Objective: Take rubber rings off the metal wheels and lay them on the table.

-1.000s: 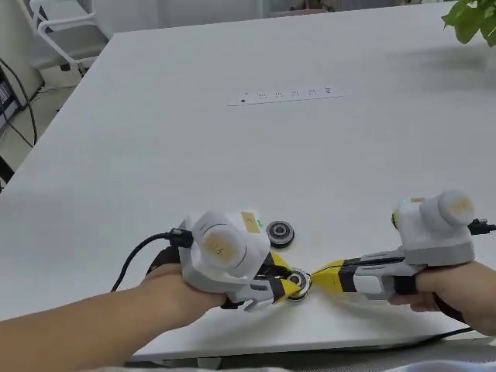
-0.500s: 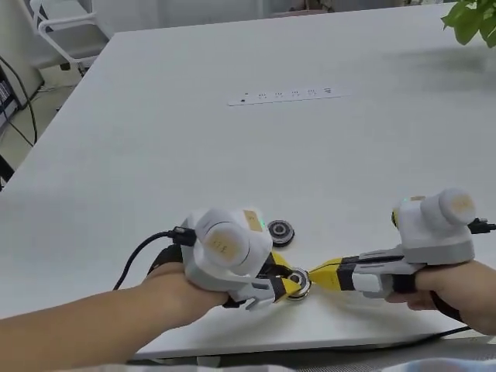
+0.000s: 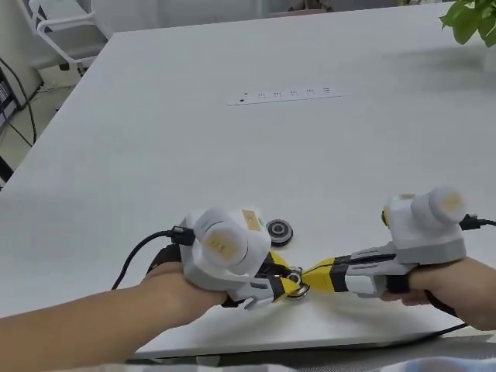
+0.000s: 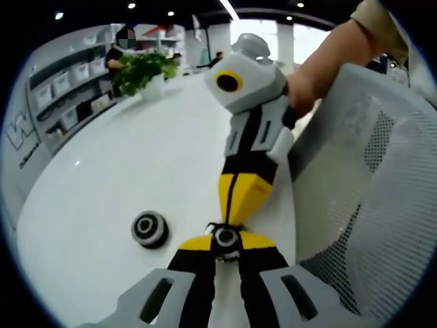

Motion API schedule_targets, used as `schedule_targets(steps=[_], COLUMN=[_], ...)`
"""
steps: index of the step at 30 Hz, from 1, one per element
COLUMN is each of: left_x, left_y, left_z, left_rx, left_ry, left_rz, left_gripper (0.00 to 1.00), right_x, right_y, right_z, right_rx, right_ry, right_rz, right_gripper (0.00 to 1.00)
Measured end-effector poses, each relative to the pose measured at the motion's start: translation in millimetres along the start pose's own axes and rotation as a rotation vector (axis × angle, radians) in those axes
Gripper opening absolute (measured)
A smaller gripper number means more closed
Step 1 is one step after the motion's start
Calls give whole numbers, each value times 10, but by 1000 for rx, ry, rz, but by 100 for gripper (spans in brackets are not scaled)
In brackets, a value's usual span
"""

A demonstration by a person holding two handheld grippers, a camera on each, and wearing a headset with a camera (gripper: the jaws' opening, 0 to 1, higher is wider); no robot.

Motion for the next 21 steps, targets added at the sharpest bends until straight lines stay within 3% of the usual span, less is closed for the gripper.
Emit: schedule_targets(steps=[21], left_x=[1], left_y=[-4], left_z=[-3], left_rx=[-1], left_ry=[-8], left_rz=[-1], left_gripper=[12], right_x=[0], right_y=[102], right_z=[18], right_rx=[2], right_ry=[-6], right_rz=[24], right_gripper=[0])
Point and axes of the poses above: the centre of the closed fingertips' face, and the gripper's own axes: x roughly forward along the fingers, y roughly to its left, z roughly out of its top, the point moved 7 cm from there along -x, roughly backward along the fingers, and after that the axes turned 11 degrees about -z, right-handed, at the moved point
